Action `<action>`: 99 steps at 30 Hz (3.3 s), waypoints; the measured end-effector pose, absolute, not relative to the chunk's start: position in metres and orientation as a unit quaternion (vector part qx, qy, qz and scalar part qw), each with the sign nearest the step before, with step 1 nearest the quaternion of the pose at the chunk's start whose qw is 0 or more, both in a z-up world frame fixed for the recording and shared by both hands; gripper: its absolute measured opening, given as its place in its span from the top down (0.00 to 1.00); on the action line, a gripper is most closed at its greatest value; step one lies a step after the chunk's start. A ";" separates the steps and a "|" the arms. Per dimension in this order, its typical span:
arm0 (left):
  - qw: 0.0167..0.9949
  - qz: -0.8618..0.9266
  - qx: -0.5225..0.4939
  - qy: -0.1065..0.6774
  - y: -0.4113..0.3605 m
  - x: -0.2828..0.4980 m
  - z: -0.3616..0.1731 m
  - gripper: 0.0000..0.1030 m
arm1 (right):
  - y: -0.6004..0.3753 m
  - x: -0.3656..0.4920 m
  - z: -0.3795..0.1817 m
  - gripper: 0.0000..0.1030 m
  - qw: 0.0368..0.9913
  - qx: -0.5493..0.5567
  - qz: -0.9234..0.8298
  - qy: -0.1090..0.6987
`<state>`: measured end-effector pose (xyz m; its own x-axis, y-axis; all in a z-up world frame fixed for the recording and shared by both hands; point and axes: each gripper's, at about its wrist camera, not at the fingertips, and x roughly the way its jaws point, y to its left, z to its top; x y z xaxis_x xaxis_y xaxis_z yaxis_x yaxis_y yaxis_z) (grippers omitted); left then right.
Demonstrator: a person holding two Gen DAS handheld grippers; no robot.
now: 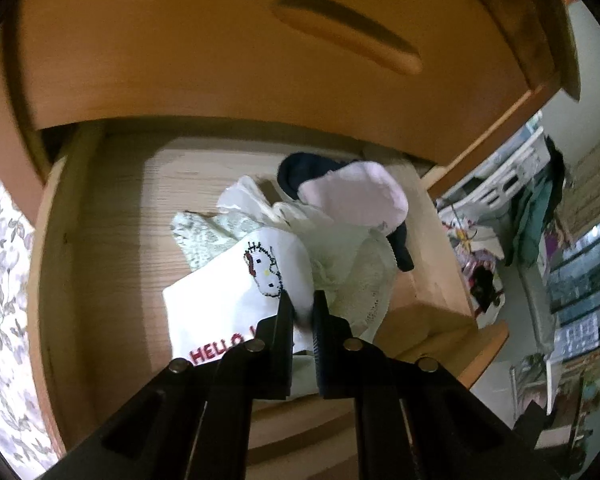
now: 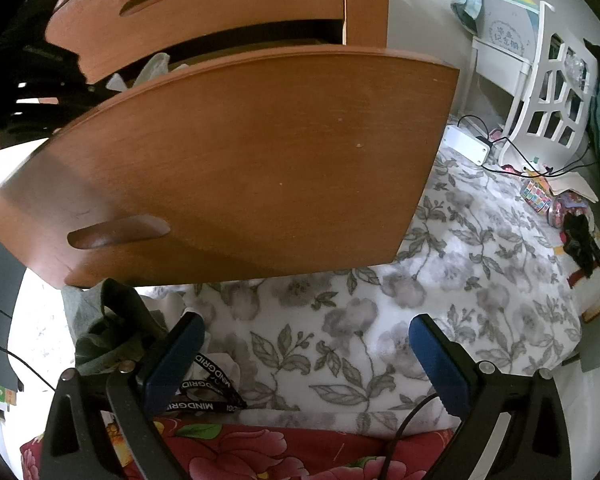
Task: Take underwear out of drawer
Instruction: 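Close the left gripper on the white Hello Kitty cloth, then lift the Hello Kitty cloth up out of the drawer with the left gripper, then lower the Hello Kitty cloth onto the clothes pile on the bedspread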
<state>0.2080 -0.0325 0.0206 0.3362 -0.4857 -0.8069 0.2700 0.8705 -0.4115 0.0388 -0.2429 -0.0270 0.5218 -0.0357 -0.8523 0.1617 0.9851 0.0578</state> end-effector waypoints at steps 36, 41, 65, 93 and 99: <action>0.880 -0.186 -0.234 0.369 0.056 0.130 0.071 0.93 | -0.240 0.038 -0.026 0.00 0.871 0.048 -0.064 0.484; 0.888 -0.193 -0.239 0.344 0.062 0.115 0.088 0.93 | -0.239 0.036 -0.024 0.00 0.873 0.045 -0.067 0.481; 0.924 -0.218 -0.214 0.229 0.086 0.023 0.180 0.93 | -0.233 0.026 -0.013 0.00 0.890 0.027 -0.077 0.449; 0.918 -0.187 -0.196 0.288 0.098 -0.023 0.169 0.93 | -0.222 0.017 -0.005 0.00 0.902 0.000 -0.080 0.424; 0.908 -0.179 -0.189 0.327 0.093 -0.019 0.148 0.93 | -0.221 0.017 -0.005 0.00 0.903 -0.002 -0.081 0.423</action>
